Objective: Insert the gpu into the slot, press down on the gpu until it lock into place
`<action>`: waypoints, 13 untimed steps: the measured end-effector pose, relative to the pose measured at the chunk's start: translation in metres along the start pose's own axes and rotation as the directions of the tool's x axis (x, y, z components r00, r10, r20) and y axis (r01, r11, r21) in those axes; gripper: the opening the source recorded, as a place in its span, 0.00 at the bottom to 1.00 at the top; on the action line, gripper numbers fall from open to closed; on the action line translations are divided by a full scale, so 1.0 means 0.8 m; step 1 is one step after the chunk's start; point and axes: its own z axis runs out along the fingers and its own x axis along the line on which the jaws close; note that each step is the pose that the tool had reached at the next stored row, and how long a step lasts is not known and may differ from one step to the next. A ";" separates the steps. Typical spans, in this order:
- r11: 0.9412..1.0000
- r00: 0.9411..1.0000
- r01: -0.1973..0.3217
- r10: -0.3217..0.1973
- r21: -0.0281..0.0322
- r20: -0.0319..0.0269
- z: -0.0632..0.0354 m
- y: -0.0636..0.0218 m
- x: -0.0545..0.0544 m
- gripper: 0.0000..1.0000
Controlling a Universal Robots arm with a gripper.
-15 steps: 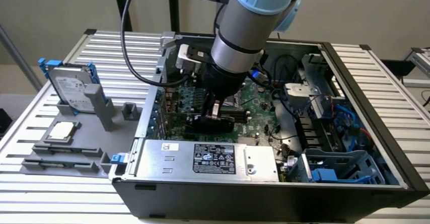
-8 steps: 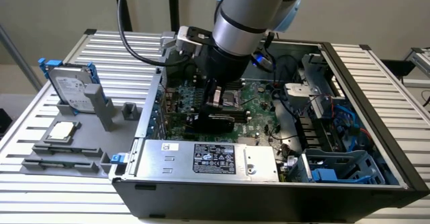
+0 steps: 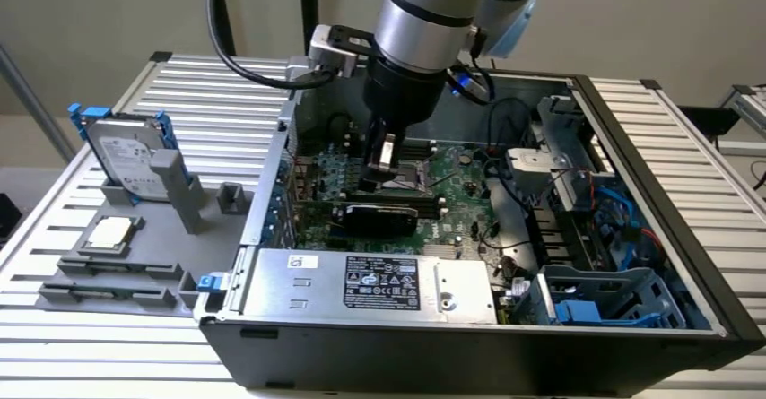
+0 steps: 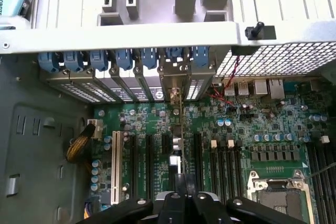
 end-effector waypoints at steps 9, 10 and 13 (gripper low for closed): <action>0.988 1.000 -0.005 0.008 0.152 -0.016 0.001 0.013 -0.004 0.11; 0.986 1.000 -0.006 0.008 0.164 -0.015 0.001 0.015 -0.005 0.11; 0.986 1.000 -0.006 0.008 0.169 -0.015 0.001 0.015 -0.005 0.11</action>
